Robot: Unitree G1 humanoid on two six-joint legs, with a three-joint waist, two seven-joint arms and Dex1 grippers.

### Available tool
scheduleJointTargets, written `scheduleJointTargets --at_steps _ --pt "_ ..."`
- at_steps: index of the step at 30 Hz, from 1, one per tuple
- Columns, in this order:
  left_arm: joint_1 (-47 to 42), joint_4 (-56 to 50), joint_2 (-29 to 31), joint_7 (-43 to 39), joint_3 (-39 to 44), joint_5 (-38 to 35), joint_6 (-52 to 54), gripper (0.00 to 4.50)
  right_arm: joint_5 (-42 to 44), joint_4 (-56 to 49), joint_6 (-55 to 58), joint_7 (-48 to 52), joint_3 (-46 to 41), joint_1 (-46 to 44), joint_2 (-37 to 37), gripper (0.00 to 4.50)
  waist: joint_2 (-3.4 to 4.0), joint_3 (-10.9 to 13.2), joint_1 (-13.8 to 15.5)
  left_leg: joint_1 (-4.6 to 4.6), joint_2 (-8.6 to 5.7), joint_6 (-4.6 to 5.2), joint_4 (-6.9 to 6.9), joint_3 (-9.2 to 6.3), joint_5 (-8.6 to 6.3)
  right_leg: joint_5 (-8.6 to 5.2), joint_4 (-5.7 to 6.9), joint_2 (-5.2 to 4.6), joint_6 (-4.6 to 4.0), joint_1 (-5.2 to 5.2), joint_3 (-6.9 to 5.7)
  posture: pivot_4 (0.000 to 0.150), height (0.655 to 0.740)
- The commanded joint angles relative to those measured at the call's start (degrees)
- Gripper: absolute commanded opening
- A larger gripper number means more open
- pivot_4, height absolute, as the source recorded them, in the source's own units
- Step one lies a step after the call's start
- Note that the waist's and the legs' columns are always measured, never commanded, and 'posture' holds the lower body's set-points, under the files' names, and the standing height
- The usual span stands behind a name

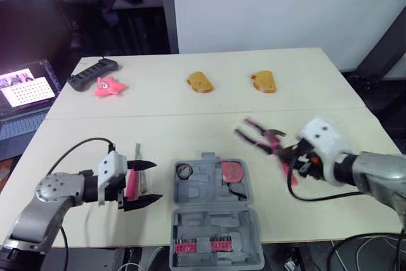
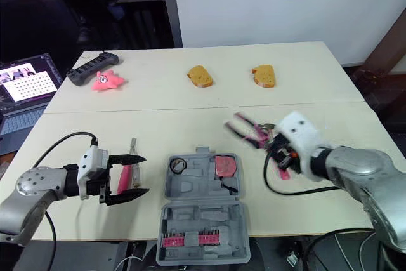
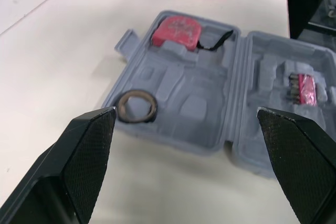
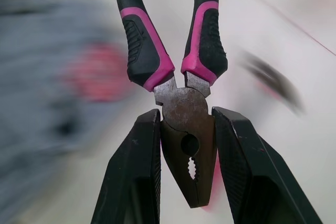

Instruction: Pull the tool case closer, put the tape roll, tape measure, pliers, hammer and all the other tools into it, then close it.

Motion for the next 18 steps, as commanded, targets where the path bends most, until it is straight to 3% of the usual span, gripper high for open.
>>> scheduleJointTargets --at_steps 1,6,11,18 --pt "0.9 0.3 1.9 -2.5 2.0 -0.8 -1.0 4.5 3.2 0.2 -0.9 4.8 9.4 -8.4 -2.9 0.97 -0.15 0.1 0.0 -0.01 0.0 0.0 0.01 -0.02 0.0 0.0 -0.05 -0.01 0.0 0.02 -0.01 0.15 0.74" --pt "3.2 2.2 3.4 -5.6 3.2 -0.3 -3.2 4.5 0.7 2.2 -2.2 8.9 27.5 -21.5 -4.0 0.97 -0.15 0.1 -0.2 -0.19 -0.09 0.01 -0.01 0.03 -0.02 0.01 -0.11 -0.19 0.01 -0.17 -0.04 0.15 0.74" --pt "4.4 2.0 3.9 -6.3 3.9 0.0 -4.2 4.5 -4.4 6.7 -1.4 8.7 46.5 -33.6 3.5 0.97 -0.2 0.1 -0.7 -0.8 -0.13 -0.06 0.08 0.0 0.03 0.04 0.06 -0.24 -0.01 -0.83 -0.05 0.15 0.74" --pt "6.6 -0.3 3.6 -5.3 4.3 -0.3 -4.3 4.5 -13.9 15.3 -5.4 7.2 59.4 -40.2 9.1 0.97 -0.2 0.1 -0.7 -0.91 -0.16 -0.48 0.08 -0.02 0.27 0.09 0.2 -0.25 -0.07 -1.04 -0.04 0.15 0.74"
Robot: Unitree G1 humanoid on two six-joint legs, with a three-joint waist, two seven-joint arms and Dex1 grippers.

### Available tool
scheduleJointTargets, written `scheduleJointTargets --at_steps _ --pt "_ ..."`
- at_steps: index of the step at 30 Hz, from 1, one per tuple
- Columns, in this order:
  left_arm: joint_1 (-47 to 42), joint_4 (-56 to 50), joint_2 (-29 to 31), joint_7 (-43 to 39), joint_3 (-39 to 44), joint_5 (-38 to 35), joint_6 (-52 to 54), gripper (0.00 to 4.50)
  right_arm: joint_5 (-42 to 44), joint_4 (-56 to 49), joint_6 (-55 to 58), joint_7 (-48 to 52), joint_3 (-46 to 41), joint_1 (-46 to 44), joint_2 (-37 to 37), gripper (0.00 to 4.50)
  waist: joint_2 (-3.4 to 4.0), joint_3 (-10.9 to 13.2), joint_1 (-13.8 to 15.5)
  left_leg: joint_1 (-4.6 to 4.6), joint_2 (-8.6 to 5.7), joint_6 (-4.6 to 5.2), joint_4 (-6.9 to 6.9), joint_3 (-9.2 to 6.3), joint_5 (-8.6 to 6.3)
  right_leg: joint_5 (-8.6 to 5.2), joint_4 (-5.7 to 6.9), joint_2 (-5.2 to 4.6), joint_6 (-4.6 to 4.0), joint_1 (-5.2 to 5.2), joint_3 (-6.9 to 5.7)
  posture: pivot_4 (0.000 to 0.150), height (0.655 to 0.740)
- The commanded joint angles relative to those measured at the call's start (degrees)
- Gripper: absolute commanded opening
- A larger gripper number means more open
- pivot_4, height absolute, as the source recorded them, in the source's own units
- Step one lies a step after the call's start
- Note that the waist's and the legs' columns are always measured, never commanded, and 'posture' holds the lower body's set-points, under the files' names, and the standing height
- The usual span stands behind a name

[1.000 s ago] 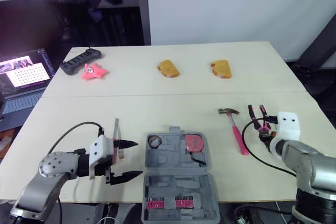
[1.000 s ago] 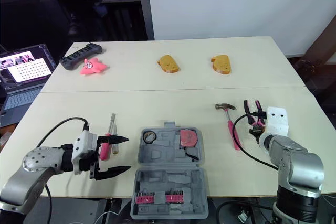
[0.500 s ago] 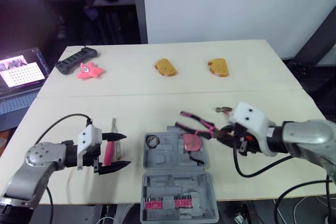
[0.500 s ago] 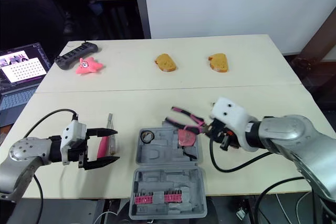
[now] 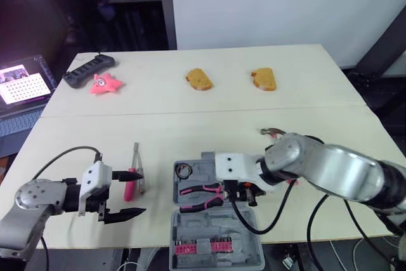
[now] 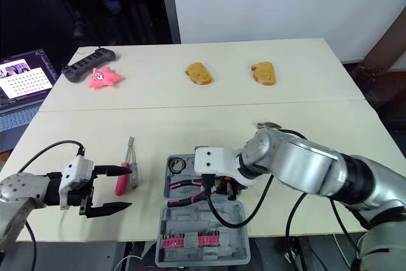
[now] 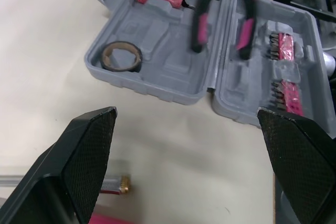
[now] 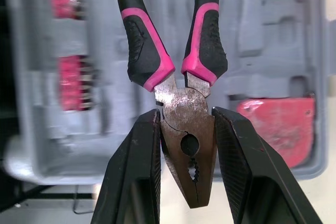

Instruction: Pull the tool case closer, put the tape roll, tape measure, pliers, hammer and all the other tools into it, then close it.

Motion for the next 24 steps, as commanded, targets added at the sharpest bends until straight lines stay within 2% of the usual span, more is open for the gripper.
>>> scheduleJointTargets --at_steps 1,10,24 --pt "1.2 -2.3 0.2 0.4 1.7 -0.6 -0.6 4.5 -4.1 2.0 -2.3 0.0 2.6 -2.3 1.0 0.97 0.0 0.0 0.0 0.0 0.0 0.0 0.0 0.0 0.0 0.0 0.01 0.0 0.0 0.0 0.0 0.15 0.74" --pt "2.5 -3.8 -0.5 1.9 1.4 -0.6 -0.6 4.5 -8.2 4.4 -2.6 1.8 6.1 -3.9 3.8 0.97 0.0 0.0 -0.1 0.0 0.0 0.04 0.01 -0.01 -0.02 0.0 0.2 0.01 -0.01 -0.09 0.01 0.15 0.74" --pt "1.8 -3.0 -1.7 2.5 0.8 -0.2 -1.3 4.5 -10.4 9.2 0.4 -1.9 7.6 -1.4 10.8 0.97 0.0 0.0 -0.1 0.01 -0.02 -0.02 0.04 -0.05 0.02 0.0 0.5 0.01 -0.06 -0.2 0.03 0.15 0.74"
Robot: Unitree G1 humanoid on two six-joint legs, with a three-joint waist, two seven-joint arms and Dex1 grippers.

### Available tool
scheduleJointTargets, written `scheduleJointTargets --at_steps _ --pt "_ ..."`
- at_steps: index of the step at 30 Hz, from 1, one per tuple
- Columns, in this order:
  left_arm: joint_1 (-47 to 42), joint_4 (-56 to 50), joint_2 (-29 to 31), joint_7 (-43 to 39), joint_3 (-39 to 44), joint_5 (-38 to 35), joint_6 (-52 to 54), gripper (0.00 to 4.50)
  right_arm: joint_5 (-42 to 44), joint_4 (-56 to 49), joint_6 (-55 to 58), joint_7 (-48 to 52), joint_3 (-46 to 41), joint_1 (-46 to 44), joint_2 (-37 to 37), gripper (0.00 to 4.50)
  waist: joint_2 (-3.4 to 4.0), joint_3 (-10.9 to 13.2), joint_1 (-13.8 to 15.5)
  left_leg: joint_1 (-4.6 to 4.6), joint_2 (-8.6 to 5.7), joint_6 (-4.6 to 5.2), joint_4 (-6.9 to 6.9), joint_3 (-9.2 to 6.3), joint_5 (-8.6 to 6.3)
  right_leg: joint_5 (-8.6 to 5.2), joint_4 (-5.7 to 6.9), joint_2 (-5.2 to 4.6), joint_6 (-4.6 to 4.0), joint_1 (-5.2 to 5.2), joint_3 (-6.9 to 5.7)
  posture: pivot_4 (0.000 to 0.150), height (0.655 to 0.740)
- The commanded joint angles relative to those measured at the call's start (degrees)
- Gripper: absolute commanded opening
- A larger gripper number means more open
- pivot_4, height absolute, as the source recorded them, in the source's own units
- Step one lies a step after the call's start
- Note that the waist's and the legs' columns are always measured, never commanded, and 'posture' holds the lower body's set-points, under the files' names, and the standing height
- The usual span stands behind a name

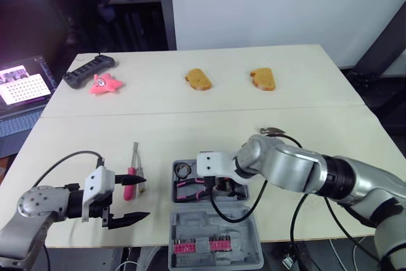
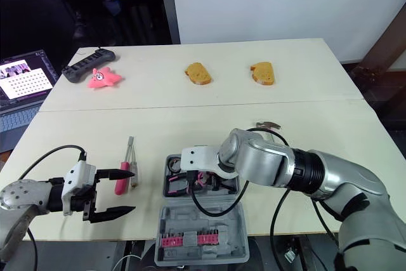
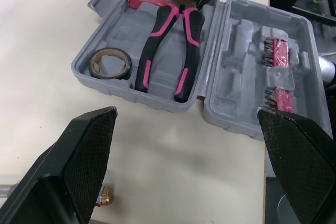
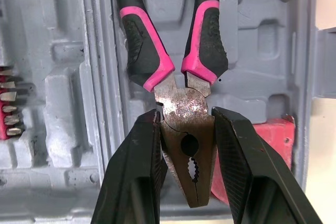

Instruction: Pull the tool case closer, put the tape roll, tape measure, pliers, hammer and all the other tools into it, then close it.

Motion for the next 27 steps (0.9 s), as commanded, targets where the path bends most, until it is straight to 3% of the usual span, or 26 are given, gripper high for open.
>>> scheduleJointTargets --at_steps 1,6,13,14,21,24,27 --pt "-0.4 -0.4 -0.2 0.1 0.8 -0.2 -1.0 4.5 -0.8 -0.3 0.2 -1.0 -0.8 0.4 1.2 0.97 0.0 0.0 0.0 0.0 0.0 0.0 0.0 -0.01 0.0 0.0 0.0 0.0 0.0 0.0 0.0 0.15 0.74" --pt "-1.0 0.3 -0.4 0.2 0.5 0.1 -1.2 4.5 -1.0 0.1 0.5 -1.9 -0.5 2.1 1.5 0.97 0.01 0.0 0.0 0.0 0.0 0.0 0.0 -0.01 0.0 0.0 0.01 0.01 0.0 -0.01 0.0 0.15 0.74" --pt "-1.3 1.3 -0.7 0.1 0.3 0.5 -1.8 4.5 -1.3 0.9 -0.2 -3.3 -2.6 5.7 2.1 4.42 -0.02 0.0 0.0 0.0 -0.01 -0.11 0.02 0.0 0.06 0.0 0.03 0.0 -0.01 0.0 0.0 0.15 0.74" --pt "-1.4 1.3 -0.8 0.1 0.3 0.6 -1.8 4.5 -1.0 0.8 -0.2 -3.2 -3.4 6.0 2.0 4.48 -0.03 0.0 0.0 0.0 -0.01 -0.1 0.03 0.0 0.06 0.01 0.04 0.0 -0.01 0.0 0.0 0.15 0.74" --pt "-2.0 2.0 -1.1 0.1 0.2 0.8 -2.2 4.5 2.1 -0.9 -3.1 -2.1 -12.7 9.2 3.8 4.48 -0.04 -0.1 0.0 0.01 -0.01 -0.09 0.03 0.0 0.06 0.01 0.04 0.01 -0.01 0.0 0.0 0.15 0.74" --pt "-2.3 2.1 -1.2 0.2 0.2 0.8 -2.3 4.5 3.3 -1.2 -6.9 -2.9 -17.7 13.7 6.4 3.61 -0.05 -0.1 0.0 0.01 0.0 -0.1 0.03 -0.01 0.06 0.01 0.04 0.02 -0.01 0.01 0.0 0.15 0.74" --pt "-2.4 2.2 -1.2 0.2 0.3 0.8 -2.3 4.5 1.1 -0.6 -13.1 -4.5 -19.3 17.9 7.0 2.27 -0.06 -0.1 0.0 0.01 -0.01 -0.13 0.05 0.0 0.08 0.01 0.04 0.01 -0.01 0.03 0.0 0.15 0.74"
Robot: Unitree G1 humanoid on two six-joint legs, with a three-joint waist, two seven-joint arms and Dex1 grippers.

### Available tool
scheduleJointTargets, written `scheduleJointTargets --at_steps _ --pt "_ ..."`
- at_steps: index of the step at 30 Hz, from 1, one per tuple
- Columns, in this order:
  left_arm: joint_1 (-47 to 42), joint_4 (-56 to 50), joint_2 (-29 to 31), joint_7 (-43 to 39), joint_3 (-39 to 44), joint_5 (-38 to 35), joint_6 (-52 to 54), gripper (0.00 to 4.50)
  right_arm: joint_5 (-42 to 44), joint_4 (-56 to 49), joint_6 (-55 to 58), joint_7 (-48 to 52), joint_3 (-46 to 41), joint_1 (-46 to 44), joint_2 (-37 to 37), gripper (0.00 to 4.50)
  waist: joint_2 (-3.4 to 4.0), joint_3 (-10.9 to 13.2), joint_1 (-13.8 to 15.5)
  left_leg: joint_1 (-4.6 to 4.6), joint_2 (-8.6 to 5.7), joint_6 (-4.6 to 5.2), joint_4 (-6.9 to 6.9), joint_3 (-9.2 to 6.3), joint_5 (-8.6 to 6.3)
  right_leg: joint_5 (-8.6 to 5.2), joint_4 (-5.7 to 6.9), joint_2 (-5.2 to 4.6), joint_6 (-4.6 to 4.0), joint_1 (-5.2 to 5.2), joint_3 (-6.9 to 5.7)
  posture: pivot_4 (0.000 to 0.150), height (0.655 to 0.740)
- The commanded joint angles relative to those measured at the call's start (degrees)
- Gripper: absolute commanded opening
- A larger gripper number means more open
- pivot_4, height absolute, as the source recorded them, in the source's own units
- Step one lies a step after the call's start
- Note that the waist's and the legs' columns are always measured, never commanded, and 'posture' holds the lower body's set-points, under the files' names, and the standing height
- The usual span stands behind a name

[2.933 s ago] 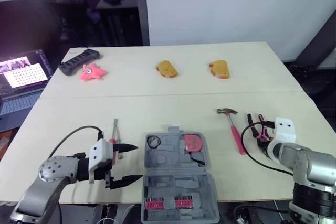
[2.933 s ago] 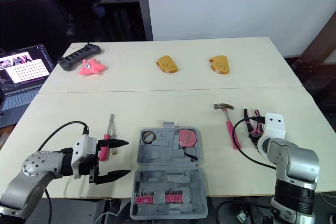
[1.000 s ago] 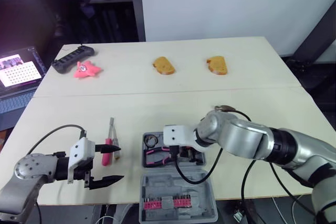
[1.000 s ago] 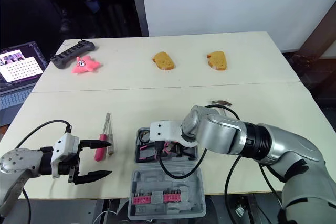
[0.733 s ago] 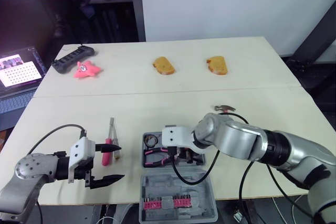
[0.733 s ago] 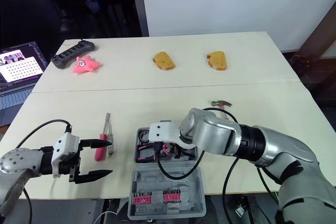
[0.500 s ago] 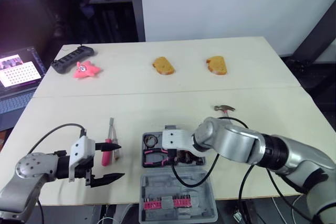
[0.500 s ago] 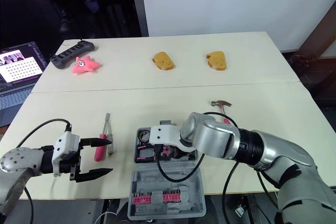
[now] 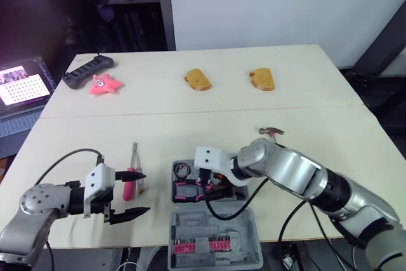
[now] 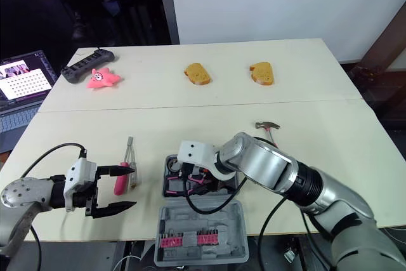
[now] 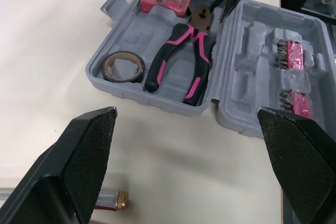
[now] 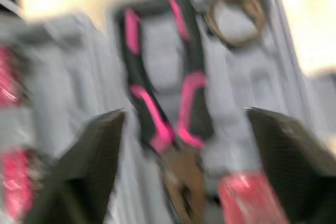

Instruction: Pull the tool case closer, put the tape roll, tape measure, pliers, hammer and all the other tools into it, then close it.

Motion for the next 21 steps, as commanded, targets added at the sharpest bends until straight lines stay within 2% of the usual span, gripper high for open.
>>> scheduleJointTargets --at_steps 1,4,5,12,21 --pt "-0.2 -0.5 0.0 0.0 0.7 -0.2 -0.9 4.5 -1.8 -0.9 -7.8 -1.7 -3.1 3.7 0.5 1.7 -0.01 0.0 0.0 0.0 -0.01 0.0 0.03 0.01 0.0 0.0 0.01 -0.01 0.0 0.01 0.0 0.15 0.74" --pt "-0.4 -0.5 -0.1 0.2 0.6 -0.2 -0.8 4.5 -3.4 1.8 -15.3 -4.3 -6.1 9.6 2.2 0.19 -0.1 -0.1 0.1 0.0 -0.01 0.01 0.05 -0.01 0.0 0.0 0.02 0.0 0.0 0.02 0.0 0.15 0.74" --pt "-0.5 -0.5 -0.1 0.3 0.6 -0.2 -0.7 4.5 -3.9 2.3 -17.7 -5.1 -7.1 11.5 2.8 0.08 -0.1 -0.1 0.1 0.04 -0.01 0.01 0.04 -0.01 0.0 0.0 0.01 0.01 0.0 0.05 -0.01 0.15 0.74" --pt "-0.2 -0.9 -0.1 0.7 0.7 -0.2 -0.4 4.5 -8.2 4.5 -24.9 -9.7 -9.9 21.7 4.6 0.08 -0.1 -0.1 0.0 0.06 -0.01 -0.04 0.03 0.0 0.02 0.0 0.03 0.03 0.0 0.06 0.01 0.15 0.74" --pt "-0.4 -1.5 0.2 1.0 0.7 -0.5 0.1 4.5 -11.1 7.7 -26.8 -10.1 -9.4 25.5 6.6 0.08 -0.12 -0.1 0.0 0.09 0.0 0.0 0.03 0.0 0.0 0.0 0.04 0.05 -0.01 0.08 0.03 0.15 0.74"
